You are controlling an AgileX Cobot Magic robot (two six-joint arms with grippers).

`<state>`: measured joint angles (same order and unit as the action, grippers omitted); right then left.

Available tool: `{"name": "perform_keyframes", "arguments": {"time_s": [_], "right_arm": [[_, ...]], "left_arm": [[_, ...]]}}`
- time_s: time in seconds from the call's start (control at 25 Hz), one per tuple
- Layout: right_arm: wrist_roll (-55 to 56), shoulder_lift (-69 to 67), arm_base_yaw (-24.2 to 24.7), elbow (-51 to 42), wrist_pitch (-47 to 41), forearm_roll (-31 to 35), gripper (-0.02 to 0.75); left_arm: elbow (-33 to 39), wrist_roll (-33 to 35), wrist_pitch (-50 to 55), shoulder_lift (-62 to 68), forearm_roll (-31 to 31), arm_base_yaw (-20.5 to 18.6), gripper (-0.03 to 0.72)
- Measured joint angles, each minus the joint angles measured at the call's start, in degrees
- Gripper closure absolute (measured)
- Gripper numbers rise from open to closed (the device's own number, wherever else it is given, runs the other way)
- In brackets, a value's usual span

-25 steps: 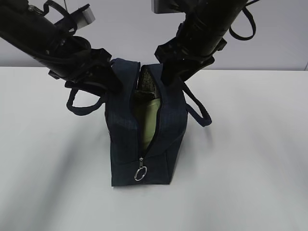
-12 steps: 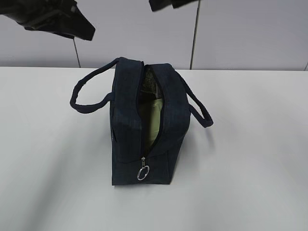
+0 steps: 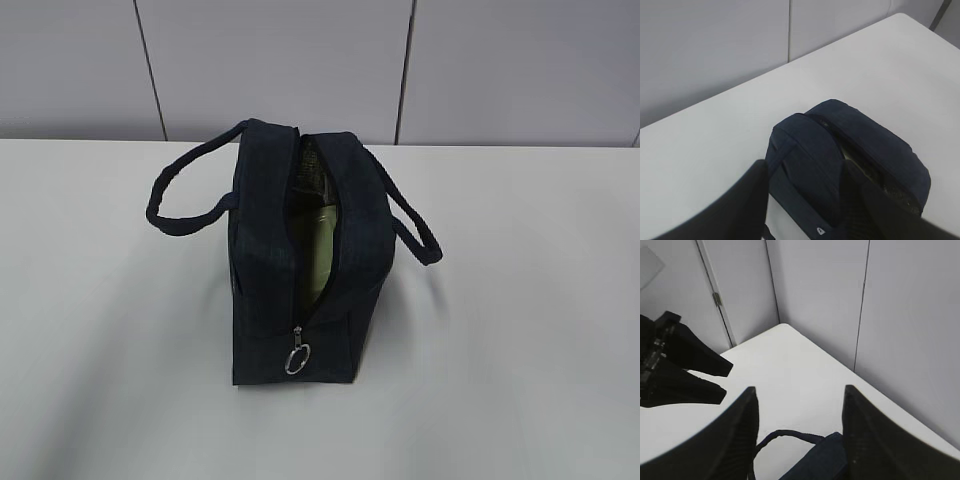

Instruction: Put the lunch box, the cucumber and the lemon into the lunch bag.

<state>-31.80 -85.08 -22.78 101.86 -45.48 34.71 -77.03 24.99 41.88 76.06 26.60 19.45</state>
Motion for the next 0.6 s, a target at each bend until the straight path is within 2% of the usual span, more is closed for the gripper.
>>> {"name": "perform_keyframes", "arguments": {"time_s": [0.24, 0.6], "right_arm": [[-0.99, 11.44, 0.00, -9.45, 4.77, 0.60, 0.335], [-2.73, 32.31, 0.00, -37.63, 14.47, 3.37, 0.335]], "left_arm": [[7.91, 0.00, -2.91, -6.54, -0.10, 0.00, 0.367], [16.28, 0.00, -4.73, -16.93, -0.10, 0.00, 0.367]]}}
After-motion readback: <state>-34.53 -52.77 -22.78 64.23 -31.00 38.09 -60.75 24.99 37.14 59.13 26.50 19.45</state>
